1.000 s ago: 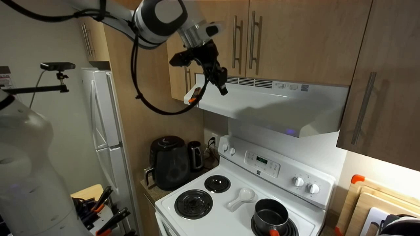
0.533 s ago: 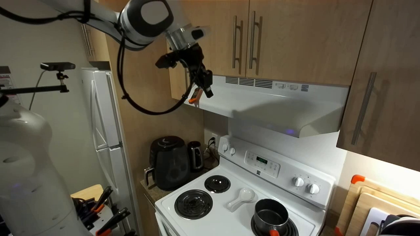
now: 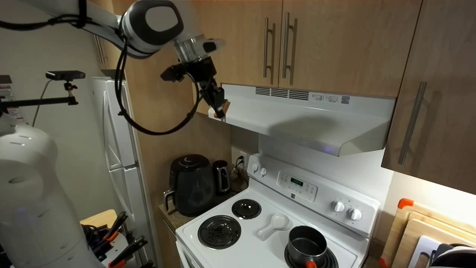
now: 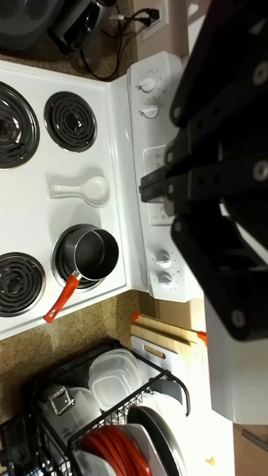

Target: Turn off the light of the oven filter

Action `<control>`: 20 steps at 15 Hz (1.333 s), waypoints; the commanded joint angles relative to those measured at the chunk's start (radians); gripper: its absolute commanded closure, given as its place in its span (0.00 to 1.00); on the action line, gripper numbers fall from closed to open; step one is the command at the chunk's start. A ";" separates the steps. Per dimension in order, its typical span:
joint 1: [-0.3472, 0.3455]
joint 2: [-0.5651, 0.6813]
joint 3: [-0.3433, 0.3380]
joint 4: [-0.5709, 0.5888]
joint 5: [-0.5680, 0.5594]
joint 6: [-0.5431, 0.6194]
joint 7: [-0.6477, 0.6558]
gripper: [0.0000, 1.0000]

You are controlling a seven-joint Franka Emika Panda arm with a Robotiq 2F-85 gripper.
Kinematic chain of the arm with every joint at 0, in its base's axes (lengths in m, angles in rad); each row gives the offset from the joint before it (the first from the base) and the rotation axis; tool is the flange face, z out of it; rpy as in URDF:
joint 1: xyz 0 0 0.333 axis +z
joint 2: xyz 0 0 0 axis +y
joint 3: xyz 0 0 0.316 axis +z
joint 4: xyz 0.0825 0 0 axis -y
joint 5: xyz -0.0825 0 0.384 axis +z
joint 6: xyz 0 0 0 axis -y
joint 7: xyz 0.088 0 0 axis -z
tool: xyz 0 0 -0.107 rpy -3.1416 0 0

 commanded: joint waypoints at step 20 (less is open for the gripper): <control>-0.090 0.087 -0.061 0.053 0.024 -0.088 0.000 0.55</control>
